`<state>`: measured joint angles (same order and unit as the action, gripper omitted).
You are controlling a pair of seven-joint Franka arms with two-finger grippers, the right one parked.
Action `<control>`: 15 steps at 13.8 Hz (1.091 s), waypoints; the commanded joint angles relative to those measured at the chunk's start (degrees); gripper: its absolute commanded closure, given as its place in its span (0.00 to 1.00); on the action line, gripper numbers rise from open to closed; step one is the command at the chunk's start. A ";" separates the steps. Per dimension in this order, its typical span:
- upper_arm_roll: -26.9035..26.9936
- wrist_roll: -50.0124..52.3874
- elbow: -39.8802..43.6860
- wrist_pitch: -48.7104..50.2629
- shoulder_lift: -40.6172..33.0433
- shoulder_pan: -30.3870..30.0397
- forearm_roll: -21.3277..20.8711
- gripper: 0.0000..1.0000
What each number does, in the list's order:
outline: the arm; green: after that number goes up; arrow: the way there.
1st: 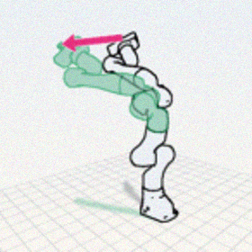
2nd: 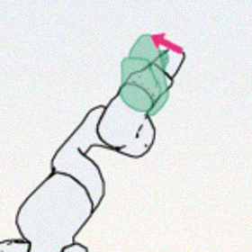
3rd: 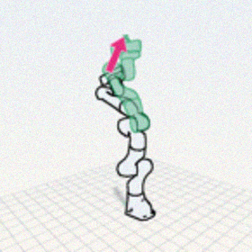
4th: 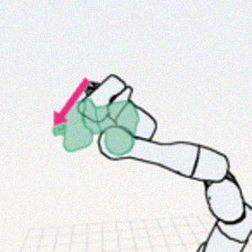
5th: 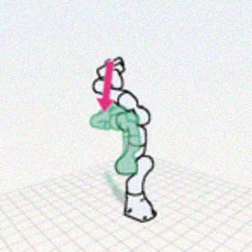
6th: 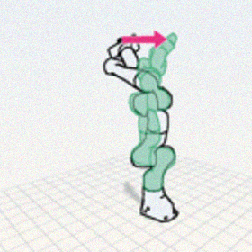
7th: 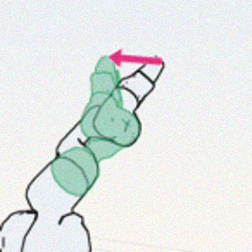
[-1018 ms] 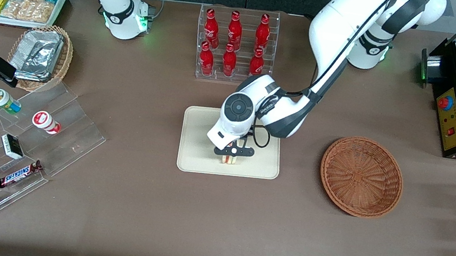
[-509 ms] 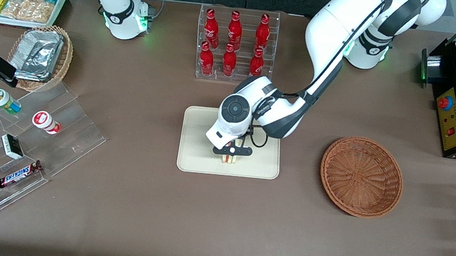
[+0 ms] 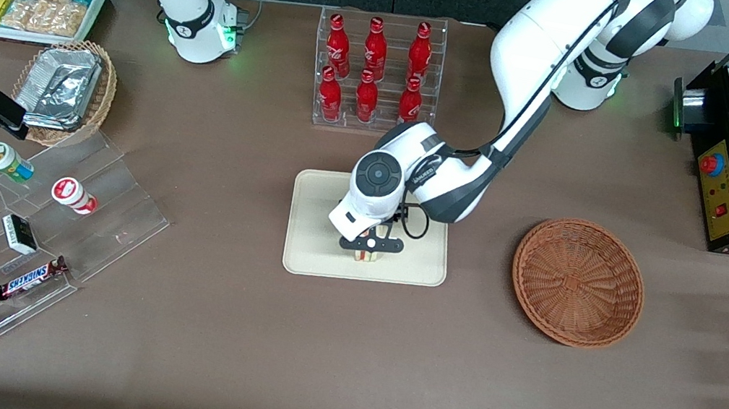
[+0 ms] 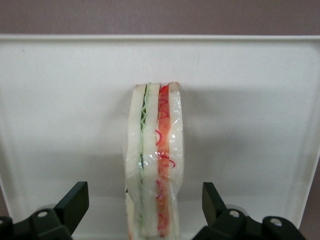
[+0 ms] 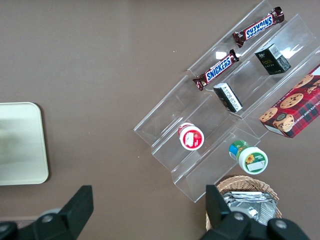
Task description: Place sandwich from basket to tray
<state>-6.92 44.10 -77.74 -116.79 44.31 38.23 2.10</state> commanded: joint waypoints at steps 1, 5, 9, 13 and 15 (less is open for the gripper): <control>4.45 -5.24 -0.39 4.62 -3.69 0.09 -0.60 0.00; 11.82 -20.26 -1.79 9.99 -8.08 -0.08 0.80 0.00; 19.47 -31.86 -6.70 12.81 -13.36 -0.08 1.33 0.00; 27.20 -40.12 -11.54 12.37 -18.72 -0.08 6.67 0.00; 30.55 -41.81 -12.69 12.37 -19.78 -0.08 8.71 0.00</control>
<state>20.99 4.49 -87.15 -104.47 27.44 37.42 8.71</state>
